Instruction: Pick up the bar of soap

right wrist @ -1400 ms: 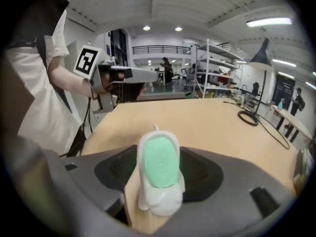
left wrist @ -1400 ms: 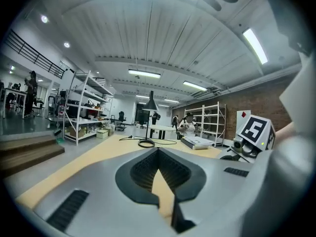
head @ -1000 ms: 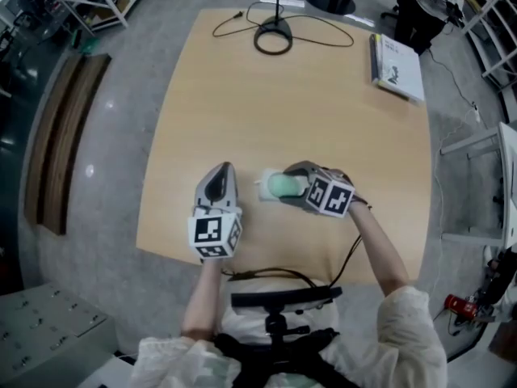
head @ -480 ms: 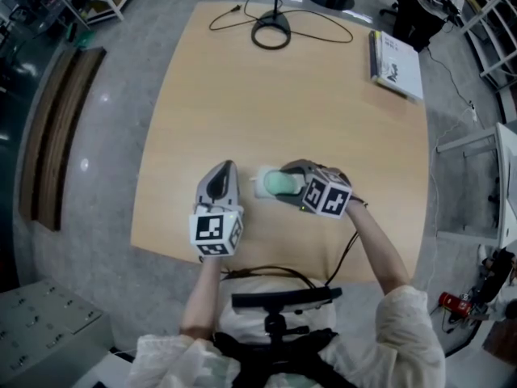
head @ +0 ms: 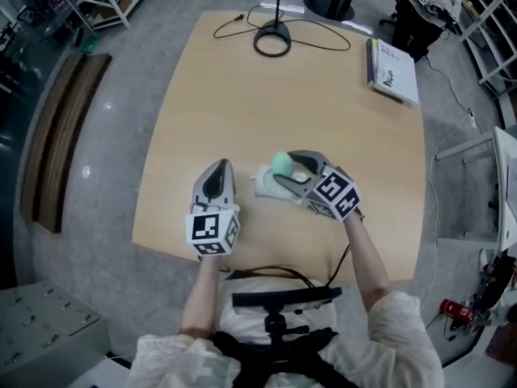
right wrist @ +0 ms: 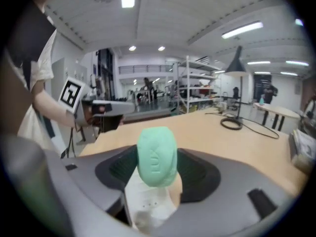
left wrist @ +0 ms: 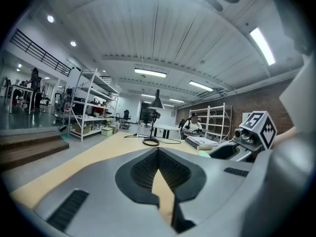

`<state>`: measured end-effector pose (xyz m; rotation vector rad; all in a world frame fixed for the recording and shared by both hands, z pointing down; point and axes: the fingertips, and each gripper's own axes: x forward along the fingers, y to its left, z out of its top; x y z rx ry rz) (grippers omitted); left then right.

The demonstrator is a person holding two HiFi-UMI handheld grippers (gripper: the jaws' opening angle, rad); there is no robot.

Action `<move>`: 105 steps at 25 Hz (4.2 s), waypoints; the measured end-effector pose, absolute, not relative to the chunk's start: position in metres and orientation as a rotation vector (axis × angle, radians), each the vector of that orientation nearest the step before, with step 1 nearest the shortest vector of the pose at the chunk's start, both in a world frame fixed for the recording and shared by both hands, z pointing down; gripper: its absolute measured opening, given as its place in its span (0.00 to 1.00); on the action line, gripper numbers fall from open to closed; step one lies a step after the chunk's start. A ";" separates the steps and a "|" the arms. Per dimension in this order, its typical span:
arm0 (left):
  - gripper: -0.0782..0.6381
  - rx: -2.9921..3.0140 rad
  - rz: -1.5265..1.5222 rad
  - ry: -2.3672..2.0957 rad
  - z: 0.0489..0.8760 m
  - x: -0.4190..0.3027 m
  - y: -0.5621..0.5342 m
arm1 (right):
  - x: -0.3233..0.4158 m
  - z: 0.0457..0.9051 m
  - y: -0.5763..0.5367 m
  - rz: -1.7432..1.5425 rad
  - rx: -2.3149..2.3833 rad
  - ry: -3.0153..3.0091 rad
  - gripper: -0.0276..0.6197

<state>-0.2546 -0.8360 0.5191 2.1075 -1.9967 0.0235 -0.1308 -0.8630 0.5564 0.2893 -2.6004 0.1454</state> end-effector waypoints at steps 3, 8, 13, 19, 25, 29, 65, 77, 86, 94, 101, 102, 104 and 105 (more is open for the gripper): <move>0.11 2.142 -0.004 -2.006 0.500 -0.249 -0.836 | -0.113 0.514 -0.881 0.285 0.575 -2.733 0.43; 0.11 2.202 -0.093 -2.009 0.469 -0.237 -0.834 | -0.056 0.462 -0.890 0.427 1.144 -2.766 0.43; 0.11 2.203 -0.183 -1.991 0.450 -0.210 -0.819 | 0.015 0.432 -0.860 0.521 1.588 -2.731 0.43; 0.11 2.269 -0.153 -1.946 0.449 -0.177 -0.800 | 0.060 0.430 -0.823 0.477 1.769 -2.705 0.43; 0.11 2.350 -0.129 -1.904 0.447 -0.158 -0.760 | 0.073 0.439 -0.782 0.534 1.777 -2.708 0.43; 0.11 2.354 -0.167 -1.911 0.442 -0.157 -0.723 | 0.075 0.424 -0.741 0.485 1.762 -2.742 0.43; 0.11 2.271 -0.268 -2.157 0.401 -0.200 -0.204 | 0.024 0.375 -0.254 0.426 1.522 -2.942 0.43; 0.11 2.379 -0.202 -2.146 0.384 -0.066 0.030 | 0.184 0.373 -0.011 0.352 1.616 -2.900 0.43; 0.11 2.337 -0.264 -2.141 0.362 -0.023 0.149 | 0.227 0.365 0.130 0.353 1.622 -2.903 0.43; 0.11 2.383 -0.315 -2.165 0.333 -0.043 0.205 | 0.184 0.358 0.179 0.406 1.566 -2.950 0.43; 0.11 2.348 -0.272 -2.149 0.338 -0.093 0.290 | 0.124 0.341 0.256 0.409 1.567 -2.958 0.43; 0.11 2.351 -0.273 -2.140 0.337 -0.099 0.303 | 0.117 0.342 0.270 0.426 1.577 -2.955 0.43; 0.11 2.368 -0.287 -2.119 0.337 -0.109 0.330 | 0.107 0.346 0.302 0.456 1.596 -2.941 0.43; 0.11 2.373 -0.291 -2.105 0.338 -0.113 0.344 | 0.103 0.347 0.319 0.461 1.603 -2.927 0.43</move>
